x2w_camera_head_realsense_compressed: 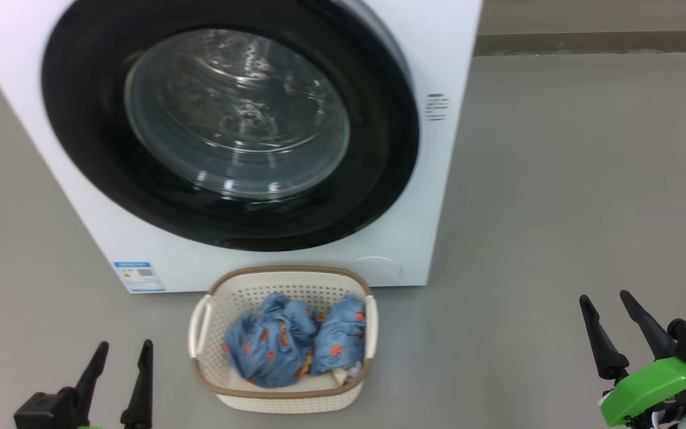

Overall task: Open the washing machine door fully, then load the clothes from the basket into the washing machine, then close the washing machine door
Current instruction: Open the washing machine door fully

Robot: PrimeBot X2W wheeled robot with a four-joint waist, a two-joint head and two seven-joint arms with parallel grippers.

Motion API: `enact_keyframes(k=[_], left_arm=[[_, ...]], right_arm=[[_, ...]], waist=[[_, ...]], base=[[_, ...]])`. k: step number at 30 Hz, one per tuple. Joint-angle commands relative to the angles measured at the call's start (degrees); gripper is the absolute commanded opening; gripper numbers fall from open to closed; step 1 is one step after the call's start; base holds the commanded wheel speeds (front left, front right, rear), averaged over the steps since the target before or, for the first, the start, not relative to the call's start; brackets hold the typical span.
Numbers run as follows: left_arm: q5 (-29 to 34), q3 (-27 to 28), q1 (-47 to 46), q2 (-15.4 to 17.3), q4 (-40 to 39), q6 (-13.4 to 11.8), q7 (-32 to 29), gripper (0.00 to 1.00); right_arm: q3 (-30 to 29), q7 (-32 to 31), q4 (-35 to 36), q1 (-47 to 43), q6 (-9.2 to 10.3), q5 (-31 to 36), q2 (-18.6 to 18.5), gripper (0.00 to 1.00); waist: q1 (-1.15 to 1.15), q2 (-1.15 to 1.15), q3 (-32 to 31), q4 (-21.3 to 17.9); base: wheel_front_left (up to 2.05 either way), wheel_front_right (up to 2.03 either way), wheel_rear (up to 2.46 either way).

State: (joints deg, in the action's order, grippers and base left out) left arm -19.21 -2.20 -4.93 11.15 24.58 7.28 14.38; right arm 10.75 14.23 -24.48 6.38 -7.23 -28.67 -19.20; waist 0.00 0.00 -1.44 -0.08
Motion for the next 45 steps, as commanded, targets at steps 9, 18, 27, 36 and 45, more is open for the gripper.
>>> enact_keyframes(k=[9,18,27,36,45], left_arm=[[-0.93,0.8,-2.48,2.26,-2.09,0.2,0.62,1.0],[-0.99,0.41,-2.29,1.64,-2.24,0.2,0.62,1.0],[-0.96,-0.64,-1.27,-0.7,-3.15,0.21,0.62,1.0],[-0.95,-2.15,-2.18,-1.62,-3.5,0.21,0.62,1.0],[-1.7,-4.74,-5.14,-2.97,-4.02,0.21,0.62,1.0]], right_arm=[[0.75,0.77,1.21,0.35,-0.25,-0.51,-1.48,1.0],[0.55,0.77,1.1,0.99,-0.25,-1.34,-1.05,1.0],[1.39,0.77,1.56,6.41,-0.25,-7.99,0.92,0.0],[2.73,0.77,4.25,15.06,-0.25,-24.59,1.96,0.0],[6.78,0.49,3.55,24.19,-0.25,-44.41,-1.49,0.0]], waist=[[0.0,0.0,0.25,0.26],[0.0,0.0,0.39,0.59],[0.0,0.0,1.32,1.2],[0.0,0.0,3.12,2.57],[0.0,0.0,6.58,5.56]], base=[[0.6,0.6,-1.2],[0.05,0.05,-0.1],[0.0,0.0,0.0],[0.0,0.0,0.0],[0.0,0.0,0.0]])
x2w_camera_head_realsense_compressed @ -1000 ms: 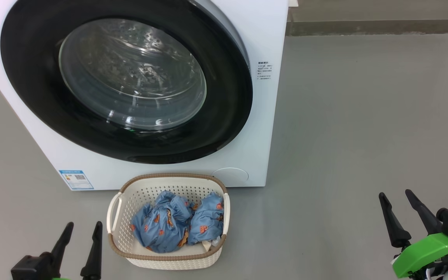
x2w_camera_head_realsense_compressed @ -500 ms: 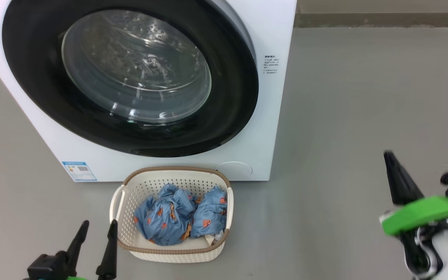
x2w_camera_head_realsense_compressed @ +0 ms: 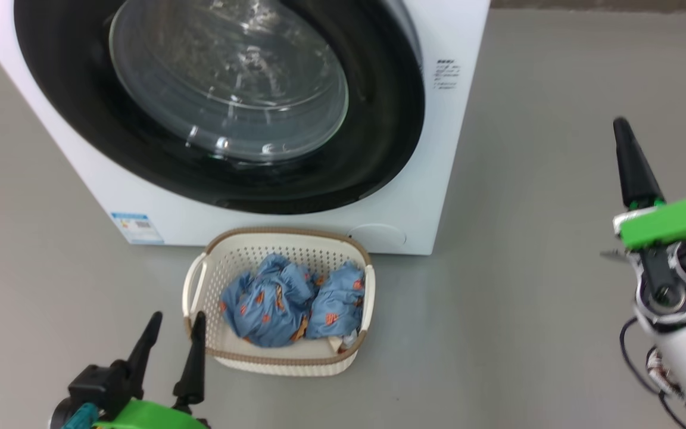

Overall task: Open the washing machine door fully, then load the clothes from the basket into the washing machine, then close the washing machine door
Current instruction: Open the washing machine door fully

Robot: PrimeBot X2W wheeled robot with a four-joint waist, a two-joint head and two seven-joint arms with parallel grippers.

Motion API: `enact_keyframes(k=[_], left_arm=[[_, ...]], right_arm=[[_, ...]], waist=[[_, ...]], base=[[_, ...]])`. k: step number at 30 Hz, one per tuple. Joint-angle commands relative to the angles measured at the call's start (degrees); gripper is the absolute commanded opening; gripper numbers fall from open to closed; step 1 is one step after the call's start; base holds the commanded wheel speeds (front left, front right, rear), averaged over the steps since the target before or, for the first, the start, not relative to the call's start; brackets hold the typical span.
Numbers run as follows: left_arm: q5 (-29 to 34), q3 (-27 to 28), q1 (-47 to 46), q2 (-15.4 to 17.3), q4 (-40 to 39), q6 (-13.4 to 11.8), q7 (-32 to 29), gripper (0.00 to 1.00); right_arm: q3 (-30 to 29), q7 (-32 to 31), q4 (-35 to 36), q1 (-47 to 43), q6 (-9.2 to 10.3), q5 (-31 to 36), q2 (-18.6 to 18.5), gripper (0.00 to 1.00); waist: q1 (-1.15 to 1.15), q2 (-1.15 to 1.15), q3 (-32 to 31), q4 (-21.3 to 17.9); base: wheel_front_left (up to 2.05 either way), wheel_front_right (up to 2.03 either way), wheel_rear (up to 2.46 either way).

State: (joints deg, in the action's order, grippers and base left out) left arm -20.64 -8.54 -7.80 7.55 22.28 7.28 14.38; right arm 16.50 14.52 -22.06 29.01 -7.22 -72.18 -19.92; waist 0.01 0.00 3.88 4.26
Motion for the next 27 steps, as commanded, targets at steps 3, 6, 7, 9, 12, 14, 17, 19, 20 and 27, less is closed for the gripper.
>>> enact_keyframes(k=[3,6,7,9,12,14,17,19,20,27], left_arm=[[-0.58,0.41,-3.64,-0.07,-1.89,0.21,0.62,1.0],[-0.8,-0.71,-4.72,-0.61,-1.88,0.21,0.62,1.0],[-0.86,-1.05,-5.09,-0.81,-1.89,0.21,0.62,1.0],[-1.0,-1.62,-5.88,-1.19,-1.94,0.21,0.62,1.0],[-1.12,-2.06,-6.64,-1.5,-1.91,0.21,0.62,1.0],[-1.2,-2.39,-7.33,-1.74,-1.96,0.21,0.62,1.0],[-1.37,-2.72,-8.15,-2.0,-1.85,0.21,0.62,1.0],[-1.5,-2.85,-8.64,-2.17,-1.81,0.21,0.62,1.0],[-1.56,-2.9,-8.86,-2.27,-1.87,0.21,0.62,1.0],[-1.94,-3.85,-10.55,-3.04,-2.09,0.21,0.62,1.0]], right_arm=[[3.24,-3.67,1.33,5.82,-0.26,-9.13,-3.0,0.0],[4.1,-7.06,2.17,8.24,-0.26,-13.23,-4.7,0.0],[4.29,-8.22,2.3,9.01,-0.26,-14.11,-5.38,0.0],[4.19,-10.59,2.56,10.6,-0.26,-16.2,-6.31,0.0],[4.33,-13.34,2.75,12.13,-0.26,-17.5,-7.31,0.0],[4.06,-16.44,2.42,13.44,-0.26,-19.4,-7.76,0.0],[2.93,-21.42,2.18,15.39,-0.26,-22.36,-7.96,0.0],[2.03,-24.65,2.02,16.6,-0.26,-23.65,-8.03,0.0],[1.4,-26.09,1.9,17.17,-0.26,-24.35,-7.91,0.0],[-1.93,-34.96,0.45,21.59,-0.26,-25.69,-7.74,0.0]], waist=[[-0.01,0.0,3.43,2.56],[-0.01,0.0,5.19,3.69],[-0.01,0.0,5.8,4.08],[-0.01,0.0,7.07,4.86],[-0.01,0.0,8.24,5.53],[-0.01,0.0,9.25,6.11],[-0.01,0.0,10.43,6.9],[-0.01,0.0,11.21,7.33],[-0.01,0.0,11.57,7.54],[-0.01,0.0,15.05,8.95]], base=[[0.0,0.0,0.0],[0.0,0.0,0.0],[0.0,0.0,0.0],[0.0,0.0,0.0],[0.0,0.0,0.0],[0.0,0.0,0.0],[0.0,0.0,0.0],[0.0,0.0,0.0],[0.0,0.0,0.0],[0.0,0.0,0.0]])
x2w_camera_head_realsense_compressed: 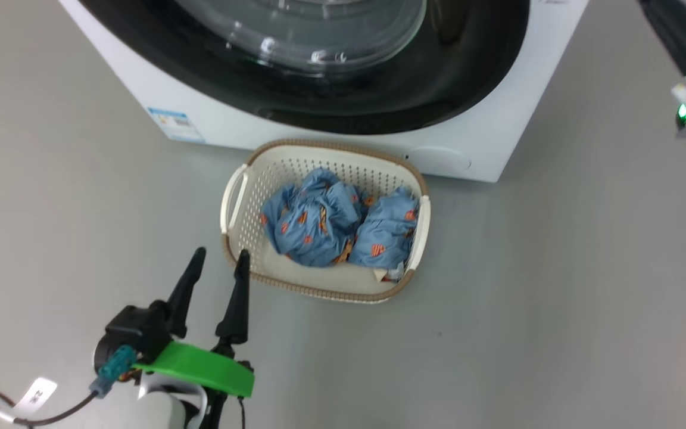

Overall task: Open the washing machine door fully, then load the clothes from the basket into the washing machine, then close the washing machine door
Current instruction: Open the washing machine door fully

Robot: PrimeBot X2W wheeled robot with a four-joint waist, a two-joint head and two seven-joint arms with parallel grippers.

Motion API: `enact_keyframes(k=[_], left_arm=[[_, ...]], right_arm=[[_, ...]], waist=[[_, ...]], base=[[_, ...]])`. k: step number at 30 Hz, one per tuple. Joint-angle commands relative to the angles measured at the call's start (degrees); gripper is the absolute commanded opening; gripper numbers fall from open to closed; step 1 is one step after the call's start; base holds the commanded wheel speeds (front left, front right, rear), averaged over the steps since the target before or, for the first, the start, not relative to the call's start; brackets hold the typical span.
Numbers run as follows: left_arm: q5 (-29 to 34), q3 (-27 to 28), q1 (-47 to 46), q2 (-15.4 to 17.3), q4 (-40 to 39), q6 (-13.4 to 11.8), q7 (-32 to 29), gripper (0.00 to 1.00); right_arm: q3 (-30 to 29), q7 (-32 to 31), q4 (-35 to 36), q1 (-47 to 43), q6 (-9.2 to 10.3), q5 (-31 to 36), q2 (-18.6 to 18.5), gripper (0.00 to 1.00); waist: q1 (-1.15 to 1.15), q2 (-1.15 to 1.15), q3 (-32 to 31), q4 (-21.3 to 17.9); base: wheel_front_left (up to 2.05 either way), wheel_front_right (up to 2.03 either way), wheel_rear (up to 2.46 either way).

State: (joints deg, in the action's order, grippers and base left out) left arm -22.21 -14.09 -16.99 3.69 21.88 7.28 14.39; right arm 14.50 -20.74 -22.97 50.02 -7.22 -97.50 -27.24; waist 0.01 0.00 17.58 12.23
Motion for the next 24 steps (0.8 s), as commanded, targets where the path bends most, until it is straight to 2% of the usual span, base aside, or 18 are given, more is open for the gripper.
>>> enact_keyframes(k=[1,9,24], left_arm=[[-0.41,1.54,-1.68,0.71,-1.77,0.21,0.61,1.0],[-0.75,0.5,-4.2,-0.02,-2.43,0.21,0.61,1.0],[-1.68,-1.14,-8.44,-0.73,-3.93,0.21,0.61,1.0]], right_arm=[[-0.21,-0.85,1.08,1.3,-0.26,-0.27,-0.46,0.0],[-1.72,-8.45,-1.57,7.78,-0.26,0.61,-0.45,0.0],[-1.09,-13.84,-4.67,17.98,-0.26,5.05,0.63,0.0]], waist=[[-0.01,0.0,1.95,1.22],[-0.01,0.0,6.64,2.88],[-0.01,0.0,13.84,5.16]], base=[[0.0,0.0,0.0],[0.0,0.0,0.0],[0.0,0.0,0.0]])
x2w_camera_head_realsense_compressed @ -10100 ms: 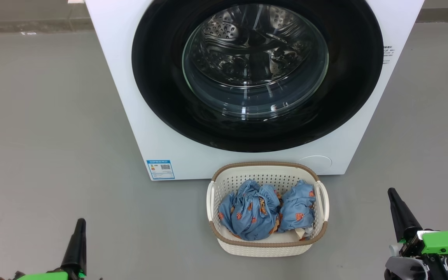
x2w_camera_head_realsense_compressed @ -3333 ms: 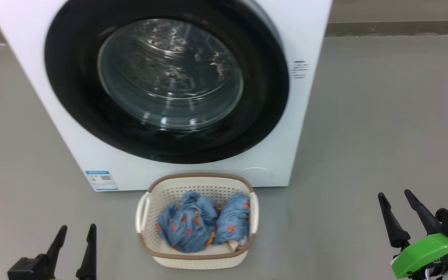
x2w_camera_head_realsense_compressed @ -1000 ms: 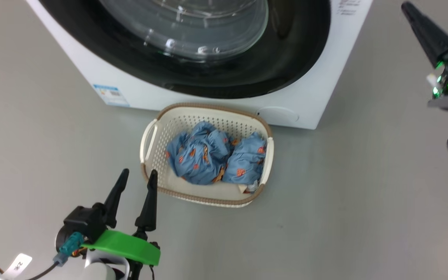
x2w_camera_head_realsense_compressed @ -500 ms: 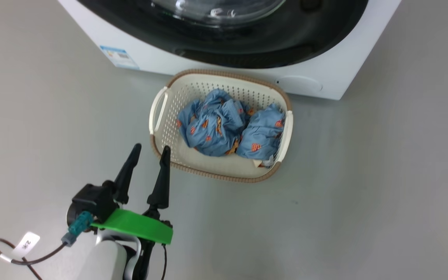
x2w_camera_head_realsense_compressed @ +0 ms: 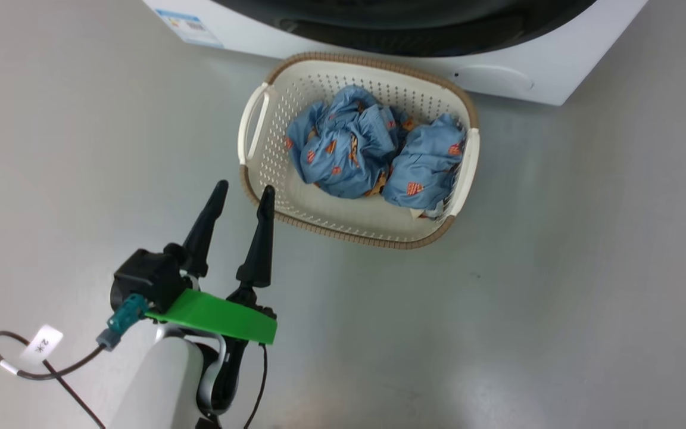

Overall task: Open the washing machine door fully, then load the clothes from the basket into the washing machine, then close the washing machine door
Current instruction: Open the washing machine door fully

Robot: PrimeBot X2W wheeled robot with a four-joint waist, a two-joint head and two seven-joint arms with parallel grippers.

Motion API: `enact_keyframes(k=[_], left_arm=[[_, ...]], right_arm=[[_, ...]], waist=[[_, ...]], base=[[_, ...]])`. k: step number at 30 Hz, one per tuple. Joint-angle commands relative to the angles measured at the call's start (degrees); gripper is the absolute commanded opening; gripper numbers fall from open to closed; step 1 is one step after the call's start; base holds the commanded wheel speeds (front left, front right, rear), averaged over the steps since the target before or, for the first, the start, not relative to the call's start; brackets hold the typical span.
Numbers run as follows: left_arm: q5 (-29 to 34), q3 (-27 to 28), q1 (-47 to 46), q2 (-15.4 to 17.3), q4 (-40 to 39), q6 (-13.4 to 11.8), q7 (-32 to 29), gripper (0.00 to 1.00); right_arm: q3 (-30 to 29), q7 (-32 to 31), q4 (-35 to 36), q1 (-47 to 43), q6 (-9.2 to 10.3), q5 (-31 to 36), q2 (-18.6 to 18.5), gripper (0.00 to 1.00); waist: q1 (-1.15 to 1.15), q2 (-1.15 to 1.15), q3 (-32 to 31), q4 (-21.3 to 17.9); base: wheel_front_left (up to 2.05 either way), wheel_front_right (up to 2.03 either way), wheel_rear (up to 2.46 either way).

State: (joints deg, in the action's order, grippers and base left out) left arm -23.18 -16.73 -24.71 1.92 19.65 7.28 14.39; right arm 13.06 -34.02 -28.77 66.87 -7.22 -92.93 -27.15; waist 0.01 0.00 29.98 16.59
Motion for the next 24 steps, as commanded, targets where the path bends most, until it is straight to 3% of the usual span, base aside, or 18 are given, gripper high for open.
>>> enact_keyframes(k=[1,13,24], left_arm=[[-0.79,1.45,-0.92,1.02,-1.74,0.21,0.61,1.0],[-2.54,0.65,-1.93,0.97,-2.06,0.21,0.61,1.0],[-1.88,1.53,-0.53,0.97,-1.09,0.21,0.61,1.0]], right_arm=[[0.56,-0.81,1.03,1.61,-0.26,0.73,0.71,0.0],[1.5,-2.58,-0.16,3.85,-0.26,1.78,2.0,0.0],[2.33,-4.47,1.03,-0.87,-0.26,1.15,4.14,0.0]], waist=[[-0.01,0.0,1.67,0.88],[-0.01,0.0,2.6,1.58],[-0.01,0.0,-1.62,0.65]], base=[[0.0,0.0,0.0],[0.0,0.0,0.0],[0.0,0.0,0.0]])
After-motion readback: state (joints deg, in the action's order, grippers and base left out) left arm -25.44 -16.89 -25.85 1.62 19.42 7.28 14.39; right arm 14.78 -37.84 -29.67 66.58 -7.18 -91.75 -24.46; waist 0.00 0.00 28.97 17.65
